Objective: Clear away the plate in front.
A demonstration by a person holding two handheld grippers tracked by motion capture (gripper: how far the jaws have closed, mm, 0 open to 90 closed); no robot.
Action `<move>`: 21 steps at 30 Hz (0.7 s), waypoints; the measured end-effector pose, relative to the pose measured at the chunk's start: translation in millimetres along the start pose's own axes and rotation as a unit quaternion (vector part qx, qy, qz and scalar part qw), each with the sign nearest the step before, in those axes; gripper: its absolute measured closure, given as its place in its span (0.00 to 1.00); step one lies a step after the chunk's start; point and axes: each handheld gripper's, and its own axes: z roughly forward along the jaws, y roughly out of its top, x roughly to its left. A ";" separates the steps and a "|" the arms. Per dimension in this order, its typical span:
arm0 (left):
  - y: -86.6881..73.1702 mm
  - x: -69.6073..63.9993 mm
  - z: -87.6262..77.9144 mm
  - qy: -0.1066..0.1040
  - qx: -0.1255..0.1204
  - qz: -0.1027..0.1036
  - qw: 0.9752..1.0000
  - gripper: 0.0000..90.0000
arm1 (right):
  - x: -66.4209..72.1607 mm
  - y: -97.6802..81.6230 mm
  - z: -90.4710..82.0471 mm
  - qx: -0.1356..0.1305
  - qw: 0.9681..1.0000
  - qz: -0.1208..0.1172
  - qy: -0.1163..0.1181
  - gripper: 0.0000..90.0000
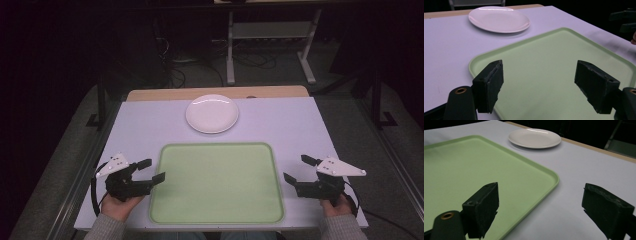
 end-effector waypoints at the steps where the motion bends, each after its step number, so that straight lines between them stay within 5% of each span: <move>1: 3.2 0.3 2.3 -0.002 0.004 0.002 1.000 0.25 | -0.1 0.0 -0.1 -0.001 1.000 0.000 -0.001 0.15; 21: 25.0 -0.8 22.7 -0.011 0.025 0.012 1.000 0.26 | -0.4 0.5 0.2 0.000 1.000 0.000 0.001 0.15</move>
